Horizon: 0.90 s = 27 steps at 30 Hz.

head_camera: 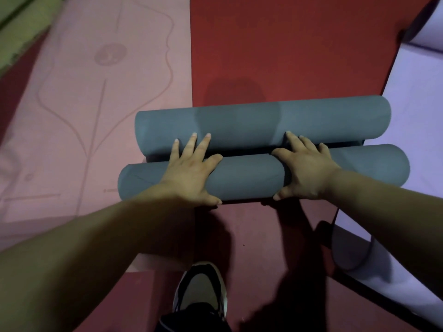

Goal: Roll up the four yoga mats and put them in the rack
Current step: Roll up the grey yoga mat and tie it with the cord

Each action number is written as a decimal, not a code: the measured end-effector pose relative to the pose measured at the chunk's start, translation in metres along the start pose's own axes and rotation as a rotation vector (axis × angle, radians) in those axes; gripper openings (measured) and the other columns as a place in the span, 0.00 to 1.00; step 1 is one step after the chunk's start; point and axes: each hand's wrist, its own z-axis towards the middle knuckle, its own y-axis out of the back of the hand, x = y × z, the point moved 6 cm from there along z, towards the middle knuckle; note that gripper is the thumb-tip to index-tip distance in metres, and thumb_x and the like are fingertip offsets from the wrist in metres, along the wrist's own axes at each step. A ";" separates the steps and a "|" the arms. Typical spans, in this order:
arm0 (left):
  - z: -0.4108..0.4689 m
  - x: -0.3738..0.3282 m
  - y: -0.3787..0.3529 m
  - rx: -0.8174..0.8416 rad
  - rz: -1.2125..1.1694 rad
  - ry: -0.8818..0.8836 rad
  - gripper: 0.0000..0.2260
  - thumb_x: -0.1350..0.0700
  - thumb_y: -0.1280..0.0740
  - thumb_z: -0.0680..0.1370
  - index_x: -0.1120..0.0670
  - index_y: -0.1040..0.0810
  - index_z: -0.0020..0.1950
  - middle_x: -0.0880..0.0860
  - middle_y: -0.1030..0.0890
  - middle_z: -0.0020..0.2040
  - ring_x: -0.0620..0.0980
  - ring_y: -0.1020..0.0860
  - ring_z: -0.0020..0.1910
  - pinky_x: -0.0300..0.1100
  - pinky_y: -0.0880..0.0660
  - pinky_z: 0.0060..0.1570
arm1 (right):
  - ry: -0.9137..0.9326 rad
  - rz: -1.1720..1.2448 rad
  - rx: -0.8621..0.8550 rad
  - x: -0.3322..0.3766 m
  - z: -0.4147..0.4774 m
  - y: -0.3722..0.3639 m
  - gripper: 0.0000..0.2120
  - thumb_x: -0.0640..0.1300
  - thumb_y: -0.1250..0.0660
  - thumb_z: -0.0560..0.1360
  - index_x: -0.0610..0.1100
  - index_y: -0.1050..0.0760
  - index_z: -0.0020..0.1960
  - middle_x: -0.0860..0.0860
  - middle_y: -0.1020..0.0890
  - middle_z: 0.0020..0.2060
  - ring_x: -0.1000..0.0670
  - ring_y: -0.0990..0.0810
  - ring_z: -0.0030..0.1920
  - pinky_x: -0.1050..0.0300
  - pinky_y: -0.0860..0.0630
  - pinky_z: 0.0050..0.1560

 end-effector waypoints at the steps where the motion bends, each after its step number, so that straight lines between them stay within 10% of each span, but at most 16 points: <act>1: -0.001 0.001 0.000 -0.001 -0.007 -0.005 0.50 0.26 0.29 0.62 0.41 0.42 0.79 0.55 0.61 0.83 0.60 0.63 0.81 0.67 0.62 0.76 | 0.010 0.004 0.002 0.002 -0.001 0.001 0.55 0.76 0.27 0.57 0.58 0.42 0.77 0.45 0.56 0.81 0.38 0.52 0.80 0.28 0.45 0.74; 11: -0.065 -0.020 -0.020 -0.010 -0.049 -0.129 0.50 0.23 0.36 0.53 0.48 0.27 0.70 0.60 0.44 0.82 0.72 0.50 0.79 0.76 0.50 0.71 | 0.081 0.091 0.170 0.020 -0.055 -0.020 0.54 0.74 0.25 0.56 0.60 0.39 0.77 0.52 0.66 0.80 0.41 0.66 0.80 0.24 0.50 0.73; 27: -0.071 -0.023 -0.034 0.104 -0.068 -0.094 0.55 0.18 0.38 0.53 0.43 0.33 0.76 0.54 0.64 0.82 0.66 0.71 0.77 0.72 0.60 0.74 | -0.020 0.036 0.075 0.016 -0.081 -0.055 0.60 0.86 0.45 0.53 0.62 0.52 0.80 0.47 0.62 0.82 0.40 0.59 0.81 0.32 0.50 0.77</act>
